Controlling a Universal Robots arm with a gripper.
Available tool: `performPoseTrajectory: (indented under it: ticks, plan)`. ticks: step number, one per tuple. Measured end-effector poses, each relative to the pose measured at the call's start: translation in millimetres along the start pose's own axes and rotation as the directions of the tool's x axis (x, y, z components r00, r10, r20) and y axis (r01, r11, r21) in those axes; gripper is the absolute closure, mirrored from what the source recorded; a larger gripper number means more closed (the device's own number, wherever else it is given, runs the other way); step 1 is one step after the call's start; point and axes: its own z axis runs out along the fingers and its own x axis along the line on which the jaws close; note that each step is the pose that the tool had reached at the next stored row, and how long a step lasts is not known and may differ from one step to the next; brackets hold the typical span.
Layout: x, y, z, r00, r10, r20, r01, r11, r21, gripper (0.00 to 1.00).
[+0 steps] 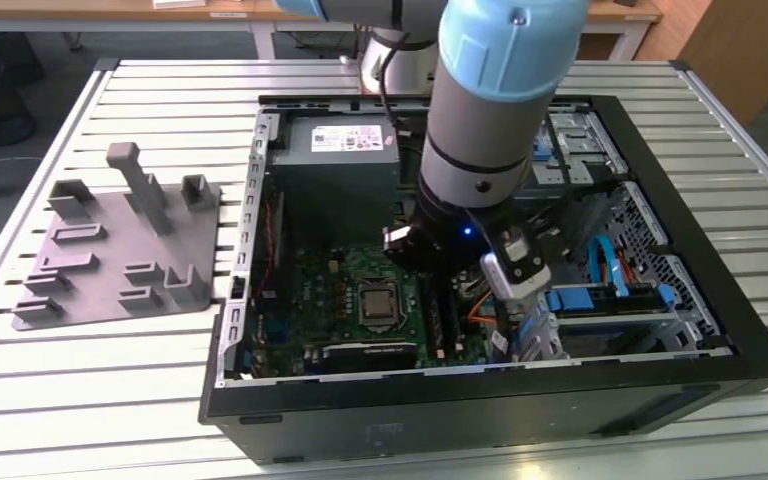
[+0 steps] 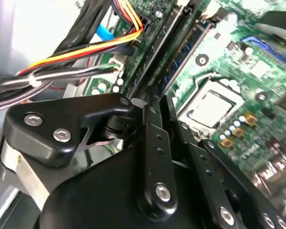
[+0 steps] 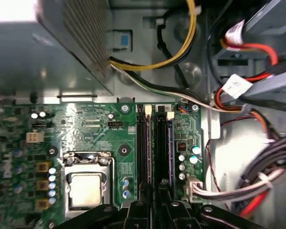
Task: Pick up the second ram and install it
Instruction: 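Insert the second ram into the second slot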
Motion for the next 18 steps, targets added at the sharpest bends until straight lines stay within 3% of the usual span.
performPoseTrajectory:
  ticks: [5, 7, 9, 18]
  plan:
    - [-0.1, 2.1, -22.7, 1.0000, 0.000, 0.0000, 0.000, 1.0000, 0.0000, 0.80]
    - [-0.1, 2.8, -30.7, 1.0000, 0.000, 0.0000, 0.000, 1.0000, -0.0001, 0.90]
    - [0.0, 3.3, -37.6, 1.0000, 0.000, 0.0000, 0.000, 1.0000, -0.0001, 0.90]
    - [0.0, 3.4, -39.1, 1.0000, 0.000, 0.0000, 0.000, 1.0000, -0.0001, 0.90]
